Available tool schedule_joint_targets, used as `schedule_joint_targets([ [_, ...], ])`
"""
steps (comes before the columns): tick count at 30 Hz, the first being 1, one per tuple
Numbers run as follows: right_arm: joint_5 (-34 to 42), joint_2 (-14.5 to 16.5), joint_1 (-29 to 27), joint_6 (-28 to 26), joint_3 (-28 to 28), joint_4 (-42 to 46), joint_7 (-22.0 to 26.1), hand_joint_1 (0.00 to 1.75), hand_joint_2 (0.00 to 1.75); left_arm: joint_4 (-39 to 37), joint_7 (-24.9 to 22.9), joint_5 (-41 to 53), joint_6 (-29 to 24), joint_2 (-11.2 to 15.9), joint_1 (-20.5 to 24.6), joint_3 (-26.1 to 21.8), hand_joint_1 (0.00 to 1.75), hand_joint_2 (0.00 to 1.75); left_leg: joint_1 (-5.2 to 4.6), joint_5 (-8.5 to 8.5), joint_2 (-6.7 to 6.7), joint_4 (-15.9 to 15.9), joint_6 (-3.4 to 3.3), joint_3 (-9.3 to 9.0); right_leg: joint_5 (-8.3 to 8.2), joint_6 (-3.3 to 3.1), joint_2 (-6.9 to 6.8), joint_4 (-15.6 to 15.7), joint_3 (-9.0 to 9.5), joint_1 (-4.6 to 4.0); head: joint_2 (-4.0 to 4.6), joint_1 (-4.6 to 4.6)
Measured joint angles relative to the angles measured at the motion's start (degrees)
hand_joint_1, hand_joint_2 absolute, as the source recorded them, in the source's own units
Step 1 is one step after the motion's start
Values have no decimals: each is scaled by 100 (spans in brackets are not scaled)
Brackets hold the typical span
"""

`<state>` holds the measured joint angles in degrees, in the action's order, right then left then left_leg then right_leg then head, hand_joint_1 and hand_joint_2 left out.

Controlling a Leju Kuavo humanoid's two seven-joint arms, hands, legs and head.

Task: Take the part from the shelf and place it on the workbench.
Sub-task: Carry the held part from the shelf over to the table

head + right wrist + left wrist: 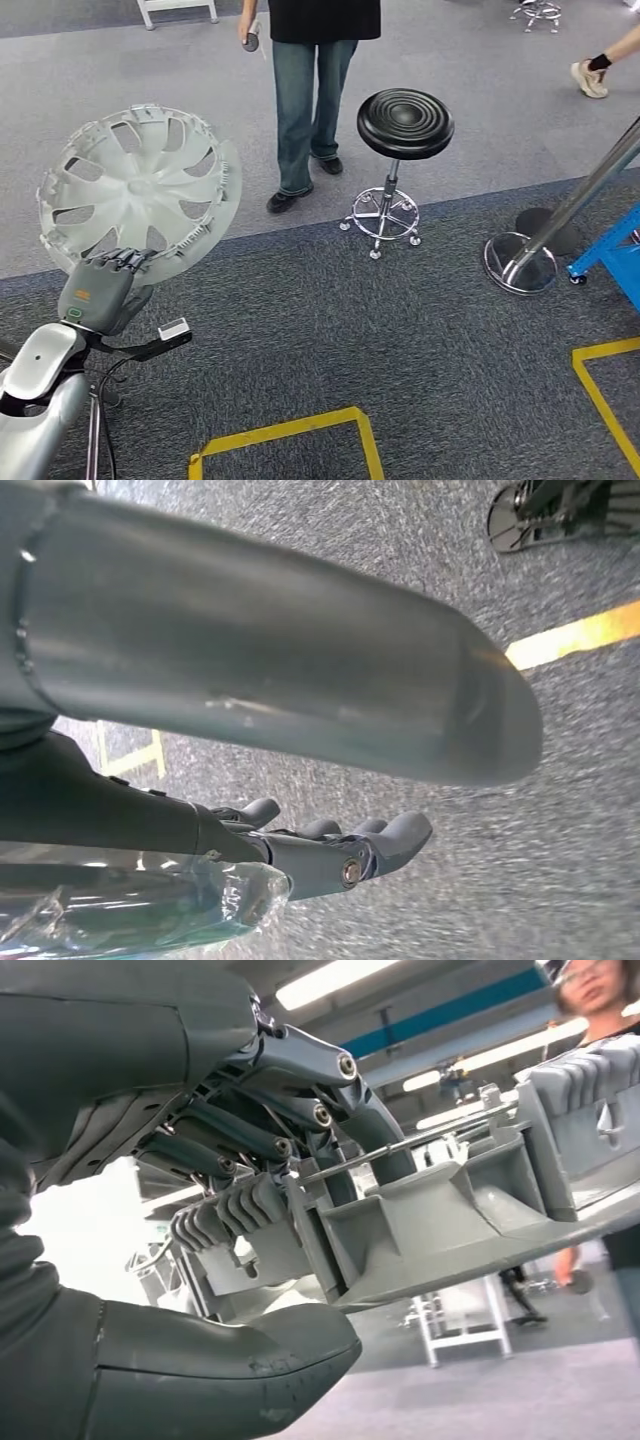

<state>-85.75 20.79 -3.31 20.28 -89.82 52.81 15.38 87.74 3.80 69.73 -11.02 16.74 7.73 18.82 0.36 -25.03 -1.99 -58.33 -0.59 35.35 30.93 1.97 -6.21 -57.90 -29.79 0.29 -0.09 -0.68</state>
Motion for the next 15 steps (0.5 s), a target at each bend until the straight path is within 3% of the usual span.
schedule_joint_targets([
  [2, -10, 3, 12, 18, 1, -10, 24, 0, 0, 8, 0, -1, -6, 8, -13, -19, 175, 175, 8, 6, 131, 13, -75, -8, 296, 22, 334, -518, -251, 24, 0, 20],
  [4, -17, 5, 0, 31, -1, -20, 31, 0, 0, 12, 1, -1, -13, 4, -21, -25, 175, 175, -12, 2, 277, 12, -116, -6, 618, 1, 565, -1339, -688, 19, 0, 35],
  [5, -19, 5, -5, 32, -2, -24, 29, 0, 0, 12, 1, -1, -15, 3, -27, -27, 175, 175, -28, 0, 361, 11, -125, -9, 663, -20, 600, -1610, -862, 10, 0, 36],
  [6, -21, 4, -6, 30, -3, -26, 27, 0, 0, 12, 2, -1, -16, 3, -33, -29, 175, 175, -44, -2, 449, 10, -131, -15, 589, -51, 619, -1674, -946, -3, 0, 37],
  [8, -20, 4, -2, 22, -2, -28, 24, 0, 0, 12, 2, -1, -17, 3, -43, -34, 175, 175, -64, -5, 626, 9, -136, -37, 141, -144, 710, -1139, -792, -47, 0, 36],
  [10, -20, 3, -1, 16, -3, -29, 23, 0, 0, 12, 2, -1, -22, 3, -47, -39, 175, 175, -66, -7, 782, 3, -131, -41, -243, -238, 984, -366, -470, -73, 0, 32],
  [12, -20, 2, -5, 16, -8, -31, 20, 0, 0, 13, 2, -1, -36, 8, -53, -50, 175, 175, -44, 9, 921, -1, -89, -4, -316, -268, 1135, -37, -305, -79, 0, 33],
  [14, -19, 2, 3, 16, -8, -31, 16, 0, 0, 14, 2, -3, -42, 32, -77, -80, 175, 175, -20, 27, 1025, 6, -26, 26, -328, -263, 1022, 51, -247, -74, 0, 33],
  [15, -17, 2, 9, 16, -7, -31, 15, 0, 0, 14, 3, -7, -41, 50, -92, -100, 175, 175, -25, -3, 959, -25, 0, 42, -347, -268, 951, 107, -211, -65, 0, 32],
])
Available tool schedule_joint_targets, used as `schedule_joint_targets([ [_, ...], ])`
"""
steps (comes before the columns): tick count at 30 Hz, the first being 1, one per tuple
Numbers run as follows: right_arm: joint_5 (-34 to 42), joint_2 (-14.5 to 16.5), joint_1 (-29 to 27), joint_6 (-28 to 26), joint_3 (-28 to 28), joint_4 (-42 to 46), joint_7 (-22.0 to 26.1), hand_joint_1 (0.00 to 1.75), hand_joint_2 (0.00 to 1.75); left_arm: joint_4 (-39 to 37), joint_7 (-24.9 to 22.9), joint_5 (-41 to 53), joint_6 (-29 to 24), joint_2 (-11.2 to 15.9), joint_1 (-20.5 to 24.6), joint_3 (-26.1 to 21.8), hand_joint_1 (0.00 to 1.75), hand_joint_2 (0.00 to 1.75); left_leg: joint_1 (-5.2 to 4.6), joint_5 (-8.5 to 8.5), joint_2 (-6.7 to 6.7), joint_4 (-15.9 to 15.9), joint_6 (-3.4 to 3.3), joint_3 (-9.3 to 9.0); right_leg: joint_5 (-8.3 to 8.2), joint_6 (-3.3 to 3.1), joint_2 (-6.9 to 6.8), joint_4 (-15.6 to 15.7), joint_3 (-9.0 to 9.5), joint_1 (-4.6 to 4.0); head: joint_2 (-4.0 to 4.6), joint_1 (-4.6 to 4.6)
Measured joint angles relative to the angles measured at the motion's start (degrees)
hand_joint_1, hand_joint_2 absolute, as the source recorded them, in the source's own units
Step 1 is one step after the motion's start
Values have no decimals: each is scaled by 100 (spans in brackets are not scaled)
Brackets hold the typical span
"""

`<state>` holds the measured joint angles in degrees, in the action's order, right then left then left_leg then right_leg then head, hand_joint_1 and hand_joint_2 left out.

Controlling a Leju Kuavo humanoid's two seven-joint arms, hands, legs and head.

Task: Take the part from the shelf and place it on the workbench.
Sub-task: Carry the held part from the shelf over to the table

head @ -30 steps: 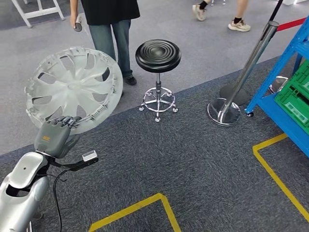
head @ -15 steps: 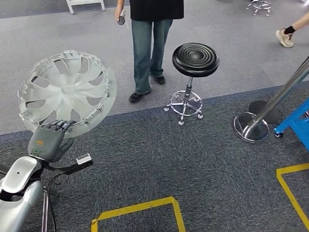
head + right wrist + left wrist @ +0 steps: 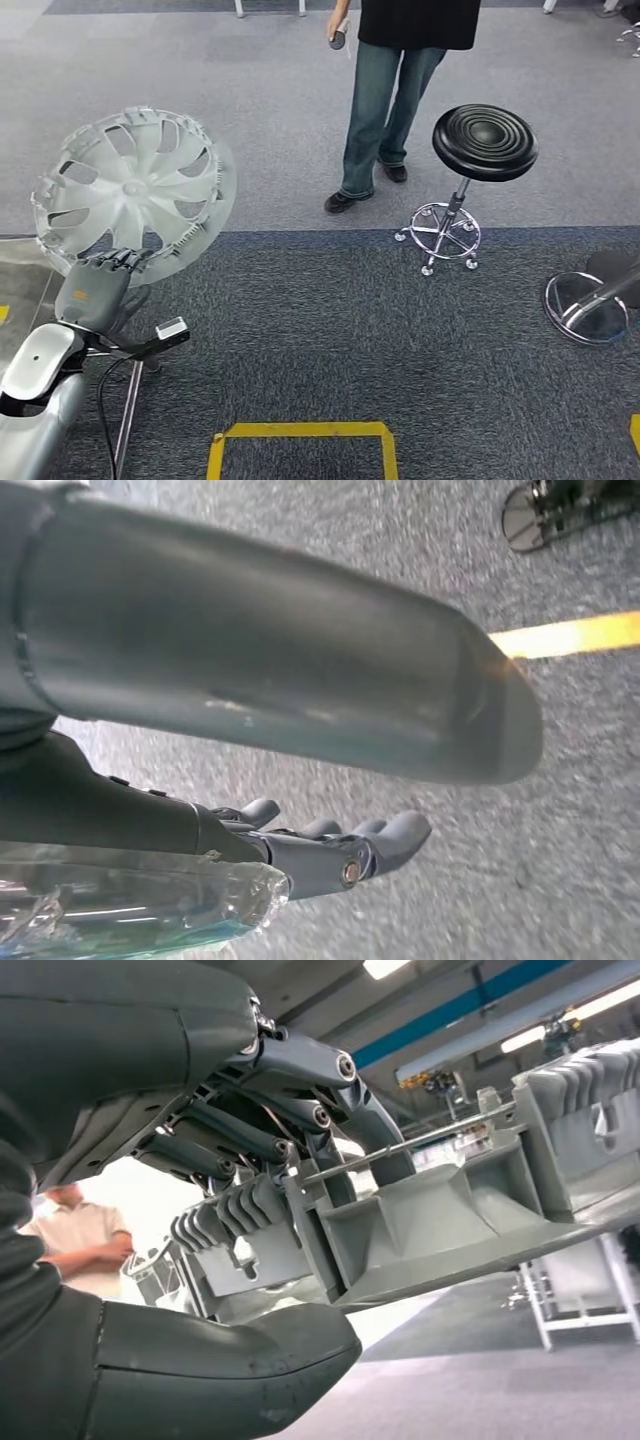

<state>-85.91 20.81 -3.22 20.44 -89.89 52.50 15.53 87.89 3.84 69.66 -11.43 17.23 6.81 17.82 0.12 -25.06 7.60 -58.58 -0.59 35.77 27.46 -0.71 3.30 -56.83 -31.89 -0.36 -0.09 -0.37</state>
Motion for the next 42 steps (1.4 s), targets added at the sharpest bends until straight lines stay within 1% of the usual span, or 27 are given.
schedule_joint_targets([
  [1, 2, 0, 2, 1, 2, 0, 0, 0, 0, 0, 4, -4, 1, 16, -10, -16, 175, 175, -10, -87, -139, -119, 24, 52, -20, -8, -76, 58, 40, 10, 0, -10],
  [3, 4, 0, -8, 9, 3, -3, -1, 0, 0, 0, 16, -9, 0, 32, -17, -31, 175, 175, -12, -400, -508, -680, 78, 317, -27, -26, -243, 114, 93, 14, 0, -26],
  [5, 4, 0, -17, 19, 2, -6, -3, 0, 0, 0, 26, -10, -1, 33, -18, -31, 175, 175, 37, -630, -669, -1303, 146, 635, -1, -26, -418, 112, 108, 17, 0, -33],
  [6, 4, 0, -17, 19, 2, -7, -3, 0, 0, 0, 28, -10, 0, 34, -20, -31, 175, 175, 68, -611, -701, -1406, 179, 695, 16, -15, -501, 107, 114, 23, 0, -34],
  [8, 5, 0, -15, 19, 3, -9, -11, 0, 0, 0, 29, -11, 6, 36, -27, -32, 175, 175, 122, -308, -784, -1005, 238, 494, 61, 27, -655, 80, 133, 45, 0, -35],
  [9, 8, -1, -14, 19, 3, -10, -17, 0, 0, 0, 29, -11, 9, 36, -29, -33, 175, 175, 130, -158, -932, -639, 265, 301, 93, 63, -724, 58, 147, 46, 0, -36],
  [11, 21, -4, -11, 18, 3, -11, -32, 0, 0, 0, 32, -11, 9, 36, -21, -34, 175, 175, 110, -5, -1149, -109, 223, 22, 167, 141, -848, 4, 170, 19, 0, -41],
  [12, 31, -5, -9, 17, 3, -12, -39, 0, 0, -1, 33, -11, 8, 34, -20, -35, 175, 175, 88, -24, -1197, -31, 176, -16, 195, 176, -904, -7, 186, 1, 0, -36],
  [14, 48, -7, 0, 18, 4, -13, -48, 0, 0, -2, 34, -11, 9, 40, -32, -39, 175, 175, 61, -36, -1052, -32, 65, -10, 234, 227, -1022, 0, 235, 5, 0, -22],
  [16, 58, -5, 13, 26, 7, -14, -51, 0, 0, -1, 37, -11, 10, 51, -47, -46, 175, 175, 63, -33, -922, -18, -15, -21, 374, 284, -869, -143, 192, 42, 0, -8],
  [19, 70, 1, 6, 44, 7, -21, -58, 0, 0, 0, 40, -11, 11, 50, -49, -51, 175, 175, 57, -27, -724, -8, -105, -27, 892, 298, -404, -1209, -341, 72, 0, 23],
  [20, 72, 2, -1, 45, 5, -24, -64, 0, 0, 0, 40, -11, 12, 48, -54, -51, 175, 175, 42, -27, -645, -8, -116, -27, 1000, 285, -356, -1579, -552, 68, 0, 26],
  [21, 73, 2, -6, 45, 4, -25, -72, 0, 0, 0, 40, -11, 13, 47, -60, -51, 175, 175, 29, -27, -560, -9, -120, -28, 993, 265, -337, -1766, -689, 60, 0, 27],
  [22, 74, 2, -10, 46, 3, -26, -78, 0, 0, 0, 40, -11, 14, 47, -68, -51, 175, 175, 18, -27, -474, -9, -123, -31, 869, 236, -321, -1724, -723, 50, 0, 27],
  [23, 75, 2, -10, 46, 4, -26, -80, 0, 0, 0, 40, -12, 15, 47, -76, -51, 175, 175, 12, -27, -387, -10, -123, -36, 652, 201, -288, -1457, -644, 39, 0, 26],
  [25, 76, 1, -10, 51, 3, -26, -76, 0, 0, 0, 40, -11, 15, 47, -86, -51, 175, 175, 9, -23, -222, -15, -113, -35, 218, 128, -46, -646, -319, 33, 0, 24],
  [26, 75, 1, -13, 51, 1, -27, -70, 0, 0, 0, 40, -10, 15, 47, -88, -51, 175, 175, 13, -16, -143, -19, -98, -24, 110, 107, 71, -339, -173, 34, 0, 24],
  [28, 71, 0, -17, 49, -3, -28, -59, 0, 0, 0, 39, -9, 16, 52, -97, -54, 175, 175, 36, 13, 1, -15, -38, 9, 93, 90, 153, -121, -41, 30, 0, 24],
  [29, 69, 0, -13, 47, -4, -28, -55, 0, 0, 0, 38, -9, 17, 60, -109, -57, 175, 175, 51, 32, 70, -2, 1, 22, 86, 87, 89, -89, -13, 24, 0, 25],
  [30, 68, 0, -3, 46, -3, -28, -51, 0, 0, 0, 38, -9, 18, 71, -127, -62, 175, 175, 55, 24, 45, -5, 29, 31, 64, 73, 17, -50, 10, 28, 0, 23],
  [32, 69, 0, 8, 48, 1, -28, -40, 0, 0, 0, 39, -9, 18, 97, -148, -70, 175, 175, 36, -156, -242, -228, 74, 138, 18, 37, -139, 50, 61, 39, 0, 4],
  [34, 66, 0, -8, 52, 2, -30, -34, 0, 0, 0, 40, -9, 17, 107, -150, -72, 175, 175, 35, -518, -594, -863, 118, 426, 10, 13, -302, 85, 83, 34, 0, -16],
  [36, 63, 0, -19, 55, 1, -31, -38, 0, 0, 0, 37, -8, 20, 109, -152, -72, 175, 175, 62, -713, -693, -1424, 175, 677, 26, 10, -474, 82, 86, 36, 0, -21],
  [37, 63, 0, -19, 54, 2, -32, -39, 0, 0, 0, 34, -7, 24, 111, -154, -73, 175, 175, 77, -666, -714, -1454, 201, 680, 38, 17, -557, 78, 90, 42, 0, -23],
  [39, 63, 1, -12, 55, 3, -37, -42, 0, 0, 0, 30, -7, 28, 115, -155, -76, 175, 175, 103, -336, -827, -918, 240, 372, 71, 53, -713, 58, 107, 56, 0, -23],
  [40, 64, 0, -10, 55, 3, -39, -43, 0, 0, 0, 29, -7, 30, 116, -150, -77, 175, 175, 87, -209, -991, -546, 250, 163, 99, 87, -782, 38, 116, 45, 0, -27],
  [42, 70, -2, -9, 58, 3, -40, -46, 0, 0, 1, 30, -5, 28, 121, -136, -80, 175, 175, 56, -99, -1195, -70, 190, -87, 156, 153, -907, -6, 131, 10, 0, -26],
])
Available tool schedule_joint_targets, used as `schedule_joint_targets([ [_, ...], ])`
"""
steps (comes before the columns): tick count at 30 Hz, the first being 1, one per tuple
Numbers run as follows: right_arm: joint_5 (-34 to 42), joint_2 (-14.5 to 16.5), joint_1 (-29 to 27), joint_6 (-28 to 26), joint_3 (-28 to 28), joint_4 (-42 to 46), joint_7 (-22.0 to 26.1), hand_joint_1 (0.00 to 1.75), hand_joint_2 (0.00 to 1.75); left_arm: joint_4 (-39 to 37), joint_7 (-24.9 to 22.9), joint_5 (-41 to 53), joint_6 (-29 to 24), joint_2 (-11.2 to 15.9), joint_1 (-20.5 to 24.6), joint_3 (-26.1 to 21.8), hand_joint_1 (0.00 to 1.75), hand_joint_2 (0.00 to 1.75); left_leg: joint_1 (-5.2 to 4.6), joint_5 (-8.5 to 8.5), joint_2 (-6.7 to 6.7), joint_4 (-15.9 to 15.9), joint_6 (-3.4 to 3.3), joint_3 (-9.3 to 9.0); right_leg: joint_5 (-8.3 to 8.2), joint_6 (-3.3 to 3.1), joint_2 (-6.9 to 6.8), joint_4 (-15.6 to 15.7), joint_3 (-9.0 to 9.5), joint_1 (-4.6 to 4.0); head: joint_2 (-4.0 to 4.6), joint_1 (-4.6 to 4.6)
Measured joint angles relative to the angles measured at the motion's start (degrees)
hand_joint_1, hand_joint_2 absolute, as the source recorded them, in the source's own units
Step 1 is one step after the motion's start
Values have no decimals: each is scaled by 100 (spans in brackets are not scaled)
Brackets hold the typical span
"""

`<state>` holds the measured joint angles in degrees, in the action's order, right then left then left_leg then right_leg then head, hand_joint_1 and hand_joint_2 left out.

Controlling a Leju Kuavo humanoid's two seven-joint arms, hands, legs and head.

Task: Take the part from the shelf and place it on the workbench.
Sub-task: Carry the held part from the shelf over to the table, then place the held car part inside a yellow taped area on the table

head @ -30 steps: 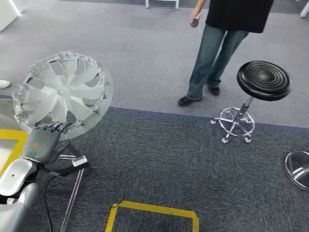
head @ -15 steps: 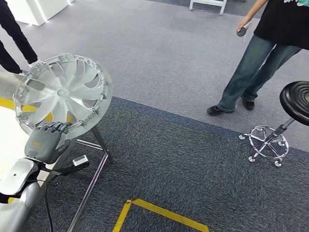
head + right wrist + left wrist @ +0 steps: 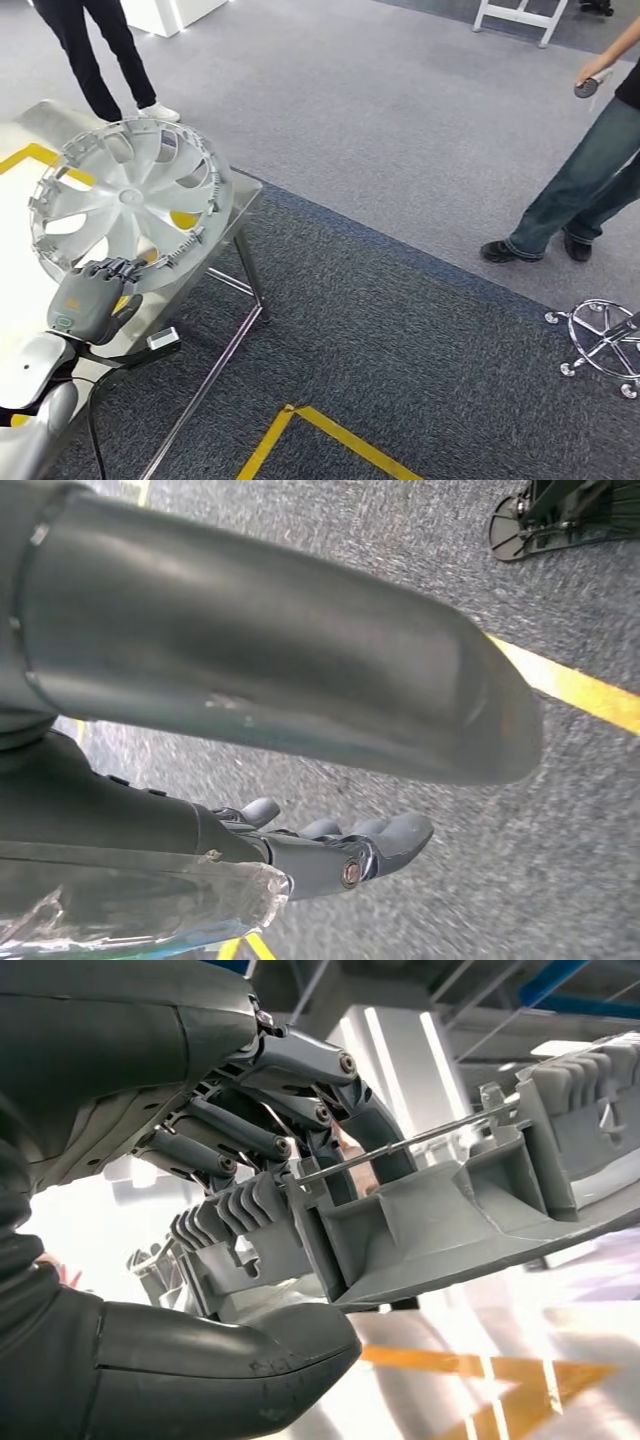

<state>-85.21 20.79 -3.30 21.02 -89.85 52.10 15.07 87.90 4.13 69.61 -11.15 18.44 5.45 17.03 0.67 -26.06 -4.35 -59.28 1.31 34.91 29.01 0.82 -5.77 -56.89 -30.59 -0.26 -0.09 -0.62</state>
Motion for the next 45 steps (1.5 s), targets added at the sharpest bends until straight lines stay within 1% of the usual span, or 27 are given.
schedule_joint_targets([
  [1, 3, -1, 1, 3, 0, 1, -4, 0, 0, 0, 0, 2, 1, 2, 1, -1, 175, 175, -23, -24, -21, 55, -47, -16, 21, 26, -62, -9, 10, -19, 0, 5],
  [3, 16, -1, 11, 14, 1, 1, -11, 0, 0, 1, 0, 7, 3, 12, -12, -4, 175, 175, -24, -13, 141, 64, -143, -5, 61, 74, -167, -10, 43, -10, 0, 21],
  [4, 25, 0, 18, 23, 2, 1, -13, 0, 0, 1, 0, 10, 5, 16, -15, -6, 175, 175, -21, -9, 207, 70, -184, -9, 125, 104, -98, -66, 28, 7, 0, 25],
  [5, 43, 2, 24, 35, 4, 0, -13, 0, 0, 2, 0, 17, 9, 17, -11, -7, 175, 175, -13, -2, 264, 77, -226, -13, 246, 131, 43, -240, -42, 25, 0, 31],
  [7, 155, 4, 22, 72, 2, -2, -42, 0, 0, 3, 2, 33, 17, 7, 2, -1, 175, 175, -9, 0, 361, 83, -289, -14, 612, 156, 414, -955, -383, 47, 0, 49],
  [8, 239, 5, 16, 96, -1, -3, -69, 0, 0, 3, 3, 42, 20, 1, 5, 3, 175, 175, -16, 0, 408, 82, -305, -12, 773, 154, 512, -1379, -602, 47, 0, 55],
  [9, 323, 4, 9, 122, -3, -4, -100, 0, 0, 3, 4, 46, 22, -2, 4, 6, 175, 175, -25, 0, 460, 82, -312, -12, 843, 146, 553, -1678, -778, 44, 0, 57],
  [10, 384, 4, 4, 145, -4, -4, -127, 0, 0, 3, 5, 48, 24, -3, -1, 7, 175, 175, -34, 0, 508, 81, -314, -15, 796, 129, 568, -1765, -861, 40, 0, 59],
  [11, 415, 4, 1, 160, -4, -4, -141, 0, 0, 3, 7, 48, 25, -2, -8, 9, 175, 175, -43, -1, 551, 81, -313, -22, 633, 103, 573, -1608, -826, 36, 0, 59],
  [13, 425, 4, 4, 174, -2, -4, -151, 0, 0, 3, 16, 50, 28, -2, -17, 19, 175, 175, -53, -4, 616, 81, -308, -35, 182, 23, 610, -804, -503, 18, 0, 60],
  [14, 421, 4, 6, 181, -1, -4, -151, 0, 0, 4, 23, 51, 28, -2, -17, 25, 175, 175, -62, -6, 639, 75, -299, -33, 33, -7, 634, -427, -337, 9, 0, 58],
  [15, 421, 4, 7, 192, -1, -4, -152, 0, 0, 4, 29, 54, 29, -1, -16, 30, 175, 175, -69, -9, 653, 65, -291, -23, -49, -4, 657, -177, -221, 6, 0, 57],
  [16, 428, 4, 6, 205, -2, -4, -157, 0, 0, 5, 37, 57, 32, 1, -17, 36, 175, 175, -74, -9, 661, 56, -285, -11, -60, 19, 671, -73, -171, 3, 0, 55],
  [18, 450, 3, -2, 226, -2, -3, -172, 0, 0, 5, 54, 74, 55, 6, -20, 54, 175, 175, -72, -7, 663, 46, -280, 1, -76, 75, 675, -48, -151, 0, 0, 52],
  [19, 462, 3, -3, 231, -2, -3, -179, 0, 0, 5, 63, 90, 70, 7, -21, 70, 175, 175, -64, -3, 662, 48, -276, 1, -72, 75, 678, -53, -155, -8, 0, 51],
  [26, 496, 2, 3, 257, 2, -4, -204, 0, 0, 5, 87, 173, 93, 5, -13, 219, 175, 175, -45, 17, 661, 77, -214, -3, -63, 23, 681, -76, -174, -27, 0, 51],
  [32, 448, 2, 4, 253, 2, -3, -173, 0, 0, 5, 84, 184, 93, 7, -11, 310, 175, 175, -44, 26, 661, 83, -200, -1, -67, 11, 680, -78, -175, -26, 0, 54],
  [34, 328, 2, 7, 194, 2, -3, -133, 0, 0, 7, 76, 184, 92, 15, -10, 326, 175, 175, -59, 24, 664, 91, -244, -4, -87, 43, 670, -42, -158, -11, 0, 51],
  [36, 224, 2, 12, 130, 2, 3, -93, 0, 0, 14, 70, 184, 89, 32, -9, 331, 175, 175, -36, 76, 670, 205, -306, -65, -69, 87, 654, -37, -158, -4, 0, 52],
  [37, 196, 2, 14, 115, 2, 7, -77, 0, 0, 19, 69, 184, 88, 40, -6, 331, 175, 175, -16, 111, 673, 277, -323, -103, 18, 103, 647, -145, -203, -6, 0, 61],
  [38, 181, 2, 18, 111, 3, 11, -65, 0, 0, 22, 66, 184, 87, 45, -4, 332, 175, 175, 5, 139, 680, 330, -331, -134, 168, 120, 642, -382, -310, 0, 0, 74],
  [40, 162, 2, 24, 114, 4, 11, -55, 0, 0, 22, 57, 184, 87, 51, -7, 332, 175, 175, 9, 151, 709, 345, -335, -139, 550, 171, 635, -1133, -652, 39, 0, 92],
  [41, 155, 2, 24, 116, 5, 11, -54, 0, 0, 21, 54, 184, 88, 53, -14, 332, 175, 175, 13, 151, 736, 343, -326, -134, 669, 198, 632, -1456, -807, 67, 0, 96],
  [42, 150, 2, 23, 117, 5, 11, -52, 0, 0, 21, 52, 184, 89, 54, -22, 332, 175, 175, 19, 151, 772, 340, -309, -131, 681, 225, 631, -1602, -878, 95, 0, 94],
  [43, 148, 1, 21, 119, 4, 11, -50, 0, 0, 21, 52, 184, 89, 55, -28, 333, 175, 175, 32, 151, 818, 334, -282, -129, 576, 249, 634, -1511, -833, 122, 0, 94],
  [44, 146, 1, 20, 119, 3, 11, -48, 0, 0, 21, 53, 184, 89, 55, -33, 334, 175, 175, 52, 147, 874, 322, -245, -129, 382, 274, 663, -1195, -672, 152, 0, 95],
  [45, 146, 0, 20, 119, 4, 11, -45, 0, 0, 21, 54, 184, 89, 55, -34, 336, 175, 175, 75, 139, 930, 302, -200, -122, 195, 303, 780, -771, -457, 193, 0, 99],
])
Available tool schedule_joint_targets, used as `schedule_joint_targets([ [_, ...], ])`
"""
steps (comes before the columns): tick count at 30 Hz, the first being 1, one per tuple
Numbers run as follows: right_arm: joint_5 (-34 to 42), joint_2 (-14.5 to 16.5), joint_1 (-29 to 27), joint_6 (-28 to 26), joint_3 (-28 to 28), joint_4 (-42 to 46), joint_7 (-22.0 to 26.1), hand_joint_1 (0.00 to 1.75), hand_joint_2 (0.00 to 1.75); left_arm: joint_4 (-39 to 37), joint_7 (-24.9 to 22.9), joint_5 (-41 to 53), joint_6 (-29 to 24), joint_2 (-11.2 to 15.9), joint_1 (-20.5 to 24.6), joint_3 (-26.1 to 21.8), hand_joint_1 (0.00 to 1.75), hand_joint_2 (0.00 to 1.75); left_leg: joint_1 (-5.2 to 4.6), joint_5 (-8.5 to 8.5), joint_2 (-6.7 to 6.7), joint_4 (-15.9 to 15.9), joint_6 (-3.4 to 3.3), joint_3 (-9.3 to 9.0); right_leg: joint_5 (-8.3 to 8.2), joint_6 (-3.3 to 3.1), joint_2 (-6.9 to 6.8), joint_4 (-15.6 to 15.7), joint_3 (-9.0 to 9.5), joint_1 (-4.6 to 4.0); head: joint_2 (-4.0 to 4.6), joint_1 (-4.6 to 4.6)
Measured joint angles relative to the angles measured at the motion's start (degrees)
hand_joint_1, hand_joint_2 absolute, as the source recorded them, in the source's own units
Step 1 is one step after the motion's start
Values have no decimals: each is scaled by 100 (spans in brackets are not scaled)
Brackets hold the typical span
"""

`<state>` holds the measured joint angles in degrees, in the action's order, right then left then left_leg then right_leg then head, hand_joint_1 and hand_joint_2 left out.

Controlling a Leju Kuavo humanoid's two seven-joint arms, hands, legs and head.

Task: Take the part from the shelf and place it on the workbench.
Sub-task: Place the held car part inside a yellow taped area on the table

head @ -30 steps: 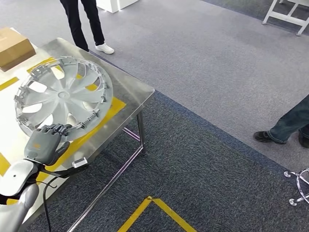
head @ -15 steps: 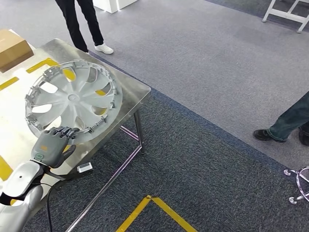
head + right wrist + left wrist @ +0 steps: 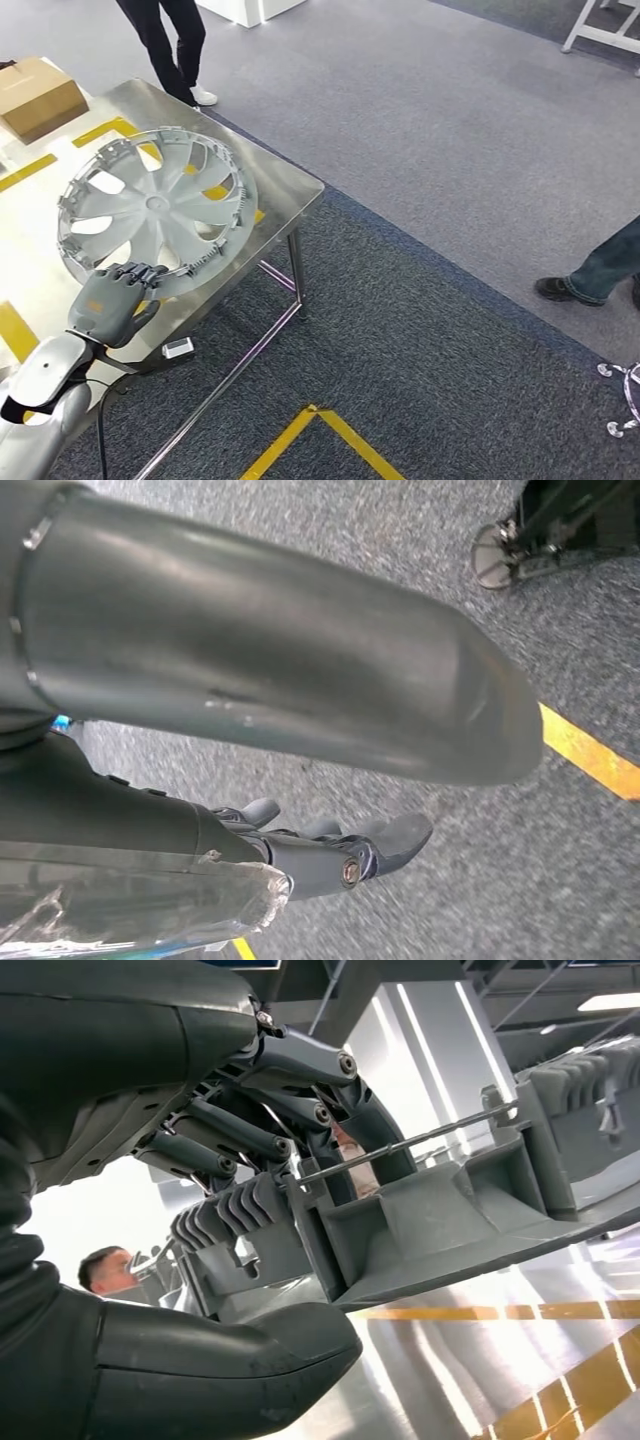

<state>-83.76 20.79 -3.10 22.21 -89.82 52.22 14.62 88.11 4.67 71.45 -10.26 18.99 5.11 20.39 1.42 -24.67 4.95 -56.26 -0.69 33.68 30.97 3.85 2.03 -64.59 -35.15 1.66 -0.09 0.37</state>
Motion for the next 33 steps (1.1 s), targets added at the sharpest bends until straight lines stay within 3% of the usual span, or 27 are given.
schedule_joint_targets([
  [2, -1, 2, -1, 3, -1, -1, 4, 0, 0, 2, 0, 0, -2, -1, 13, 2, 175, 175, 22, -14, 113, -65, 101, 47, -194, -6, 247, 629, 345, 42, 0, 11],
  [3, -2, 3, -2, 4, -2, -2, 4, 0, 0, 4, -1, 0, -2, 2, 16, 1, 175, 175, 29, -7, 170, -85, 149, 79, -194, -40, 318, 729, 406, 43, 0, 15],
  [5, -1, 4, -7, 5, -5, -2, 3, 0, 0, 7, -1, 1, -2, 14, 7, 0, 175, 175, 51, 31, 296, -80, 229, 129, -195, -148, 197, 709, 414, 16, 0, 14],
  [6, 1, 2, -6, 4, -5, -2, 2, 0, 0, 7, -1, 1, -2, 22, -6, 0, 175, 175, 58, 21, 277, -97, 255, 153, -204, -197, 125, 710, 414, 9, 0, 13],
  [8, 9, -1, -3, -3, -4, 0, 10, 0, 0, 9, 0, 2, -3, 30, -12, 4, 175, 175, 41, -193, -16, -421, 278, 317, -219, -286, -26, 730, 416, -4, 0, -19],
  [10, 58, -3, -10, -3, -4, 1, 11, 0, 0, 11, -3, 2, -3, 23, -4, 8, 175, 175, 19, -587, -365, -1176, 276, 647, -214, -336, -159, 734, 414, -46, 0, -49],
  [12, 140, -3, -18, 3, -8, 0, -7, 0, 0, 11, -14, 2, -2, 15, -13, 8, 175, 175, 16, -788, -446, -1756, 264, 877, -204, -354, -279, 731, 413, -81, 0, -51],
  [13, 172, -3, -17, 5, -8, 0, -18, 0, 0, 11, -18, 2, -2, 15, -21, 8, 175, 175, 13, -734, -451, -1759, 249, 853, -200, -359, -325, 730, 416, -94, 0, -52],
  [14, 188, -3, -13, 7, -7, 0, -25, 0, 0, 11, -20, 2, -1, 15, -28, 7, 175, 175, 8, -589, -454, -1546, 226, 721, -195, -360, -361, 729, 425, -104, 0, -52],
  [16, 205, -3, -1, 13, -4, -1, -32, 0, 0, 15, -19, 2, -1, 17, -32, 8, 175, 175, -25, -259, -491, -799, 158, 290, -179, -347, -414, 726, 446, -124, 0, -50],
  [18, 213, -3, 5, 17, -1, -1, -43, 0, 0, 35, -9, 2, -1, 20, -28, 14, 175, 175, -58, -158, -535, -277, 132, 19, -156, -332, -443, 701, 432, -152, 0, -44],
  [21, 216, -3, 3, 20, 1, 0, -56, 0, 0, 58, 5, 2, -1, 22, -42, 36, 175, 175, -70, -186, -542, -164, 190, -7, -143, -359, -455, 684, 403, -163, 0, -36],
  [33, 191, -1, 11, 69, 0, -2, -26, 0, 0, 71, 151, -96, 192, -90, 46, 272, 175, 175, -115, -201, -544, -174, 96, -3, -205, -244, -443, 778, 430, -118, 0, -40],
])
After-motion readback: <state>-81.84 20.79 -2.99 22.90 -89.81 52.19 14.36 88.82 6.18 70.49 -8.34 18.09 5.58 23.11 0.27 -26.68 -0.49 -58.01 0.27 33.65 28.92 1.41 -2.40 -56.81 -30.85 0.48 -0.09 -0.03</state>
